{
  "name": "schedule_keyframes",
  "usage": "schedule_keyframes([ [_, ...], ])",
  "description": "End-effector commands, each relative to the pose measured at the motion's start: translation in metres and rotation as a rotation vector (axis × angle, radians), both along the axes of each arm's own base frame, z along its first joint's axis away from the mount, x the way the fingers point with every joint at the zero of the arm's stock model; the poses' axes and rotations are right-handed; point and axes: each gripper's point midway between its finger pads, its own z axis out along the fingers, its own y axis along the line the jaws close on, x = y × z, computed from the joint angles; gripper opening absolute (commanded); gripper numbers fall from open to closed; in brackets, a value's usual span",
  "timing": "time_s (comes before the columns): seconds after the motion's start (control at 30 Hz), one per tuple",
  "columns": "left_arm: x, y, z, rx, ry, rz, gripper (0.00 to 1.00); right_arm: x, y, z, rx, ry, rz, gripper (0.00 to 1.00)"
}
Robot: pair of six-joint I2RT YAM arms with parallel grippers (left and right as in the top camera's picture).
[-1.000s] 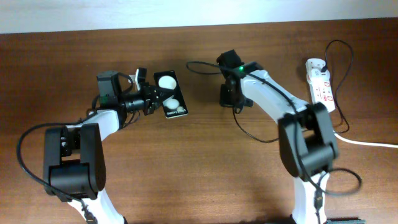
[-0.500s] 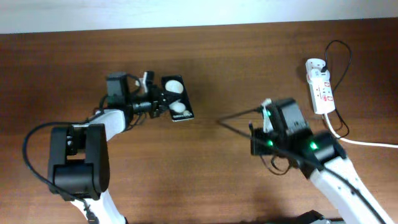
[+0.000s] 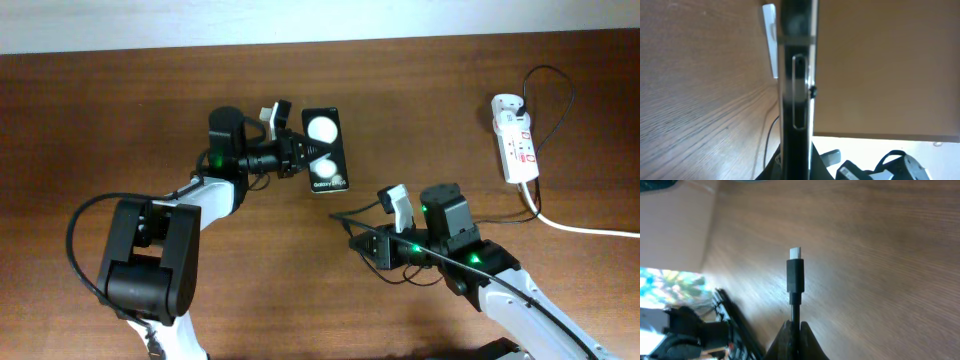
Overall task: Plug charger to phone and switch on socket
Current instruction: 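Push the plug up into the phone's port with the right gripper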
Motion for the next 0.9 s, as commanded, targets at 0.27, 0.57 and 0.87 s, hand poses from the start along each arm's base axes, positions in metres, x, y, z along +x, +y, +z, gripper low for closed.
schedule_keyframes([
  [0.27,0.036,0.023,0.032,-0.078,-0.005,0.158,0.0,0.045,0.028,0.023,0.209,-0.034,-0.056,0.04],
  [0.57,0.037,0.023,0.033,-0.078,-0.016,0.157,0.0,0.066,0.029,0.023,0.23,-0.075,-0.114,0.04],
  [0.87,0.036,0.023,0.033,-0.074,-0.033,0.153,0.0,0.076,0.028,0.03,0.235,-0.132,-0.145,0.04],
])
